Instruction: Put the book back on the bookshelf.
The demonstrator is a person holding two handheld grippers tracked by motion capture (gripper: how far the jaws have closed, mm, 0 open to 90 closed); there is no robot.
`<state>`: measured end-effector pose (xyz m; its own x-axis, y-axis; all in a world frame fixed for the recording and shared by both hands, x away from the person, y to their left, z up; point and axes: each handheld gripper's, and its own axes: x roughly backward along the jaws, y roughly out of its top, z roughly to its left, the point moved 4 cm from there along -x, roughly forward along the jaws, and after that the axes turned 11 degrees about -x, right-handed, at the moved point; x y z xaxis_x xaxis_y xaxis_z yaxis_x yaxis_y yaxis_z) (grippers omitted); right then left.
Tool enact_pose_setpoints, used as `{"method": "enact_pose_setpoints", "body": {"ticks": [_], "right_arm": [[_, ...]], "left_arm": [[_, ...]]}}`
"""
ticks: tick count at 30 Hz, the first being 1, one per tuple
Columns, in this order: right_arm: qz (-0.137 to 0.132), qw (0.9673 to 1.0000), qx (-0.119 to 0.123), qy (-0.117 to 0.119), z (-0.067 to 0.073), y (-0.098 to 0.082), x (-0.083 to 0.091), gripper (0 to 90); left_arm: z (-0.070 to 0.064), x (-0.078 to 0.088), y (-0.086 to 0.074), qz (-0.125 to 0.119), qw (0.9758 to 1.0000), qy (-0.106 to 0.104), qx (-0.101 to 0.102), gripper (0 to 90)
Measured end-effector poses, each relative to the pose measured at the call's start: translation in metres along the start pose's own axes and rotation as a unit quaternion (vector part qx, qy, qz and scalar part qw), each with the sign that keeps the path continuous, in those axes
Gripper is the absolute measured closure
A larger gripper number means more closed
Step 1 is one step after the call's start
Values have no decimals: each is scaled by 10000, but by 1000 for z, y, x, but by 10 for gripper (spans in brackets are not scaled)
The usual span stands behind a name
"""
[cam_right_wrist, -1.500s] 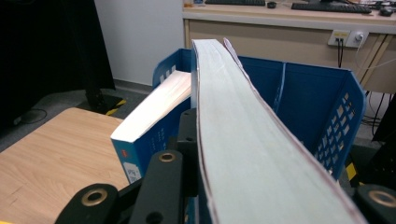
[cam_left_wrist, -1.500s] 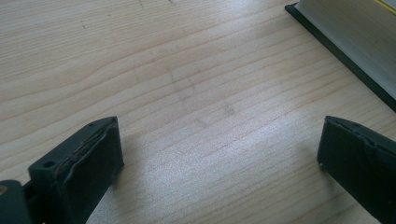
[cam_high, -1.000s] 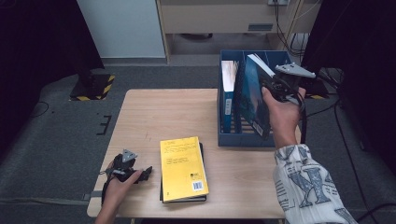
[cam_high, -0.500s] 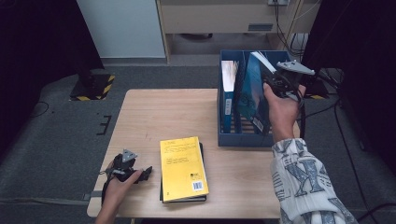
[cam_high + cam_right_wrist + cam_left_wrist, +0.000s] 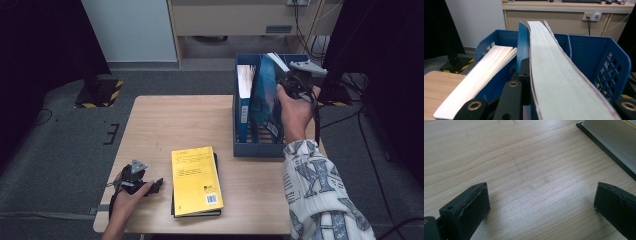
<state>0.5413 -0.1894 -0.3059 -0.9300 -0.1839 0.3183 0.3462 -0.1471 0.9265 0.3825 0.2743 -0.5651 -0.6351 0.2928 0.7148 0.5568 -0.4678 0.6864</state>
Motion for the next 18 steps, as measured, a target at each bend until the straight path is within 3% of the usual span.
{"method": "enact_pose_setpoints", "body": {"ticks": [12,18], "right_arm": [[19,10000,-39,-10,-1,2,-1,739],[10,9999,-93,89,-7,5,15,739]], "left_arm": [[0,0,0,-3,10000,-7,-3,0],[0,-1,0,-12,10000,0,-9,0]]}}
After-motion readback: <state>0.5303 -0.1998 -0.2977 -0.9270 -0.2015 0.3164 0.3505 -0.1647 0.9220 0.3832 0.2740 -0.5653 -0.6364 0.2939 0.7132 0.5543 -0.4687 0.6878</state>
